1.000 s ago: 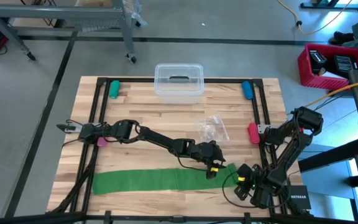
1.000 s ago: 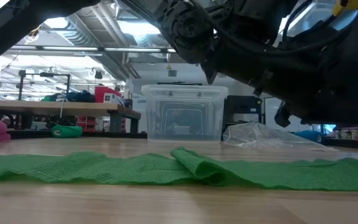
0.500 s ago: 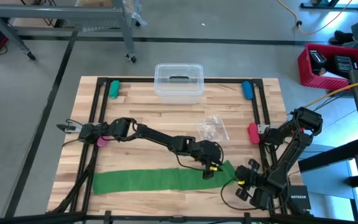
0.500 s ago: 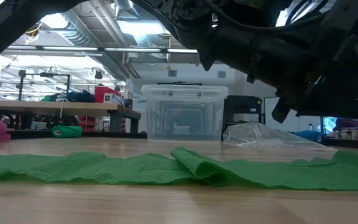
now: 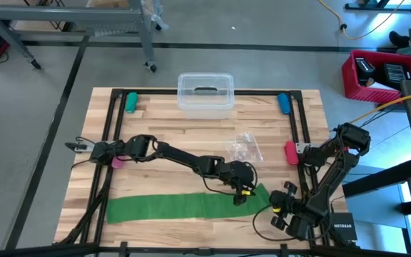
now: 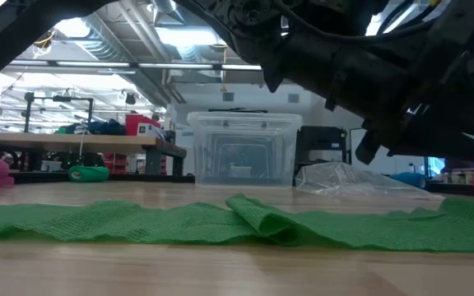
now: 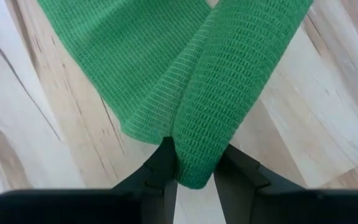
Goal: Roll bandage
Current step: Roll the green bandage
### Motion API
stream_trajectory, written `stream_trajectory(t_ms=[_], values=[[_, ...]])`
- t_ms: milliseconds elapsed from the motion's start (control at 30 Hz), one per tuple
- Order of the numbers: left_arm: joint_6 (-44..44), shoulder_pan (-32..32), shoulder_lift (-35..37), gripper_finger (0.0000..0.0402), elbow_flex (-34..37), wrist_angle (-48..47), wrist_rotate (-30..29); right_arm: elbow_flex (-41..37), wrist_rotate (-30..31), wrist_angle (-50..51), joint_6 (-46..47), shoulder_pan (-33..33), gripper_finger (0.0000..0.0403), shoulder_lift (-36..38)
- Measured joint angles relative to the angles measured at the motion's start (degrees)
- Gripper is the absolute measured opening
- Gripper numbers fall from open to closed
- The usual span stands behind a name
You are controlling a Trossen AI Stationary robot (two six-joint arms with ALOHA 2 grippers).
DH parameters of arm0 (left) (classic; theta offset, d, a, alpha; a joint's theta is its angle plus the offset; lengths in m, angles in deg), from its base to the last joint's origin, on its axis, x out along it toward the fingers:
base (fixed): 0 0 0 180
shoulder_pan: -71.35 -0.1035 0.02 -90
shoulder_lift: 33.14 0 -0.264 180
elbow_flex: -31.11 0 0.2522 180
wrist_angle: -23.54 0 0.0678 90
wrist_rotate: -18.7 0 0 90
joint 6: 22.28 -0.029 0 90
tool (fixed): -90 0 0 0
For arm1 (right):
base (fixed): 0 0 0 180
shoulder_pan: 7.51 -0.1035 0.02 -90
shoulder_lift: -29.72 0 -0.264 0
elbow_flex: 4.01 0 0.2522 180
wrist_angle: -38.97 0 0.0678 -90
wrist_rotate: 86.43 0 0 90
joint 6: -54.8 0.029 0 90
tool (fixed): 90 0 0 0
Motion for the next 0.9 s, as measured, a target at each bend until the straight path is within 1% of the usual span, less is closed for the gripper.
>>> stream_trajectory(t_ms=[133, 367, 567, 667, 900], values=[[-0.1, 0.0, 0.0, 0.0141, -0.1, -2.2, -2.4, 0.0, 0.1, -0.6, -0.4, 0.0, 0.0094, 0.0], [-1.1, -0.1, 0.0, 0.0141, 0.0, -2.1, -3.8, 0.1, -0.1, -0.4, -0.3, 0.0, 0.0094, 0.1], [-1.7, 0.0, 0.0, 0.0141, 0.0, 1.8, 0.0, 0.1, -0.1, -0.2, -0.2, 0.0, 0.0094, 0.1], [-1.7, 0.2, 0.0, 0.0141, -0.1, 3.3, 0.3, 0.1, -0.3, -0.3, -0.2, 0.0, 0.0094, 0.1], [-2.6, 0.2, 0.0, 0.0141, -0.1, 2.3, 0.7, 0.1, -0.3, -0.3, -0.2, 0.0, 0.0094, 0.1]])
